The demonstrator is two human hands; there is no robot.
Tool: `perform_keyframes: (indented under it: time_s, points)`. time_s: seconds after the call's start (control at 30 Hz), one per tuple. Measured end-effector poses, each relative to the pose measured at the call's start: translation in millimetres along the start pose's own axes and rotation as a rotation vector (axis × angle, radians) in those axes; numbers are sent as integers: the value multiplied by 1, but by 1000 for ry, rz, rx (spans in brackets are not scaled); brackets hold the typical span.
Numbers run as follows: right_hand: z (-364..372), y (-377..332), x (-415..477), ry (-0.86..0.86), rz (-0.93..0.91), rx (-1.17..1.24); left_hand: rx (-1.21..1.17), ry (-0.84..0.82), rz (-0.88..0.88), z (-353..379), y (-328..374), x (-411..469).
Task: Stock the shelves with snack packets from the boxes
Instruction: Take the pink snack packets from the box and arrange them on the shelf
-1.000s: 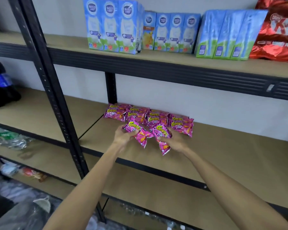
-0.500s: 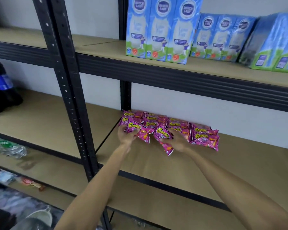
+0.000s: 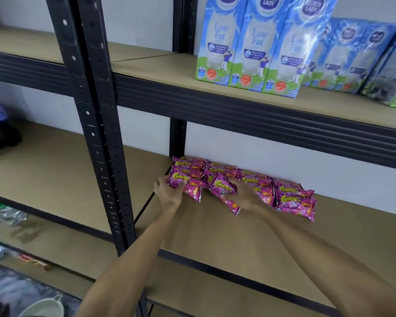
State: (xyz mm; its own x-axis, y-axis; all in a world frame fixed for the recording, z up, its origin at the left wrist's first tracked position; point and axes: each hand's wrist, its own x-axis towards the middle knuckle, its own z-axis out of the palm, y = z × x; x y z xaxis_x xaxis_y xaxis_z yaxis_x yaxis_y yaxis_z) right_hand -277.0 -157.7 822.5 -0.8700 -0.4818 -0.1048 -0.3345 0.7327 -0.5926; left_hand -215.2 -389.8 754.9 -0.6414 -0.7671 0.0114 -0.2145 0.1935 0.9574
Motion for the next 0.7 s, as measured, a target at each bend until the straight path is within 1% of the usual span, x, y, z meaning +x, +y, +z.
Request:
perform_keyframes:
  time_s: [0.1,0.23,0.33,0.43,0.57,0.7]
  points:
    - [2,-2,8,-8,-23,-35,166,55,40,6,-2,5]
    - [3,0,18,-17,-42,-71,264,113,106,12,-7,2]
    - [9,0,24,55,-78,-187,333,114,171,13,-12,-2]
    - [16,-5,29,130,-104,-307,358,90,214,14,-14,-2]
    - [23,-7,32,185,-145,-454,336,77,207,13,-15,-1]
    - [28,-7,32,254,-194,-480,305,99,211,13,-15,-1]
